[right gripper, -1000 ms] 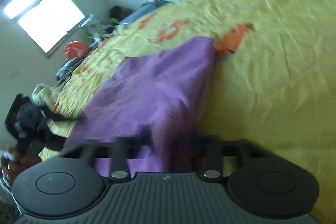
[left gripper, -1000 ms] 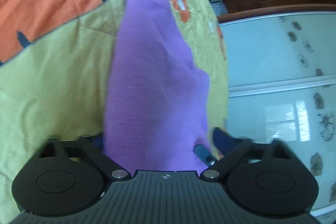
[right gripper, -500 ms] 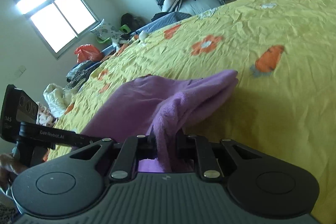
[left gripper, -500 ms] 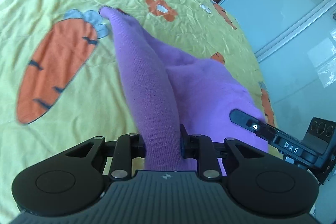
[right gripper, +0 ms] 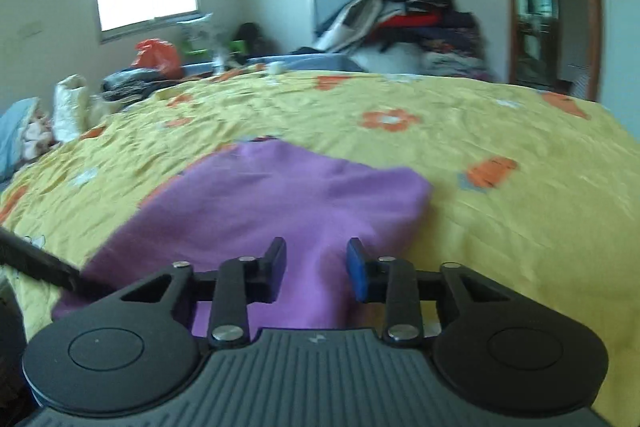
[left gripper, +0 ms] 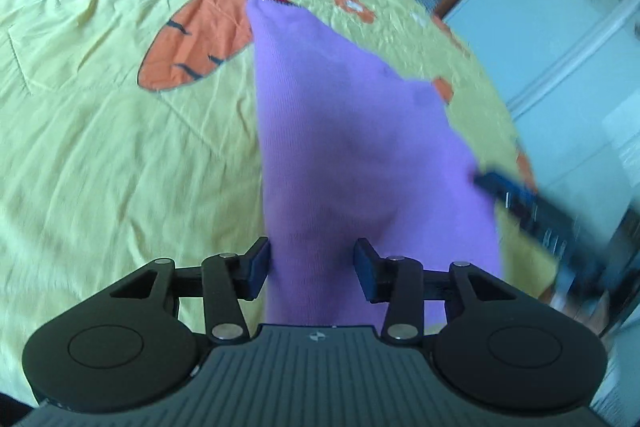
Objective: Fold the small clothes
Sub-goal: 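Open both grippers and pull them back from the folded sweater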
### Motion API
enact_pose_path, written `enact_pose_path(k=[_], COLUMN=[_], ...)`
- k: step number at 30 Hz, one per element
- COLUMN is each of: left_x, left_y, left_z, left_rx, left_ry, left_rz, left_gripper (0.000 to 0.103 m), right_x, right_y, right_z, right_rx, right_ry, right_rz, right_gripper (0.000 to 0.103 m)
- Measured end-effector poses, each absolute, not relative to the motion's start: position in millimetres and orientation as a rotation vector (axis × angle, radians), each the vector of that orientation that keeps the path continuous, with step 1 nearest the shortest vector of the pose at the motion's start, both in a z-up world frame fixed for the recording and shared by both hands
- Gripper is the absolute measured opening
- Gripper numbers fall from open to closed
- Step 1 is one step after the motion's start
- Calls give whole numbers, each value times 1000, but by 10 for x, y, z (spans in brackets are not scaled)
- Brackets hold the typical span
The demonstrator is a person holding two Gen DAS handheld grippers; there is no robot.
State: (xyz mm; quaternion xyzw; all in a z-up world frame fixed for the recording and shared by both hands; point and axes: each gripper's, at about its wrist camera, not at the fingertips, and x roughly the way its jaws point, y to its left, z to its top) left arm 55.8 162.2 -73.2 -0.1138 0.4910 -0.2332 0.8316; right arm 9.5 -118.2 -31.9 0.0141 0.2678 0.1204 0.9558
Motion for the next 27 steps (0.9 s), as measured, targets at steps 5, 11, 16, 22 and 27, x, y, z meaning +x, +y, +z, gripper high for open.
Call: enact_pose_path(k=[5,11,16,22,27], left_x=[434,261,72,-60,-271], left_y=[1566,1657,1913,2176,2338], left_z=[-761,-617,-567,-796,-861], left_rx=[-161,-164,-163,-189,-206], left_ry=[972,859,770,801,780], left_rz=[-474,-381,-265,-169,-145], left_gripper=[49,92,102,102,103], right_x=[479,35,-572,-854,-972], right_y=[-1353,-1465,-1515,-1564,-1519], right_z=[-560,-333,-464,-680,-673], right_rx=[24,83,22,2,15], right_ry=[646,673,696,743,743], right_rz=[186,135,35,-8,6], right_gripper=[26,61,103,103,103])
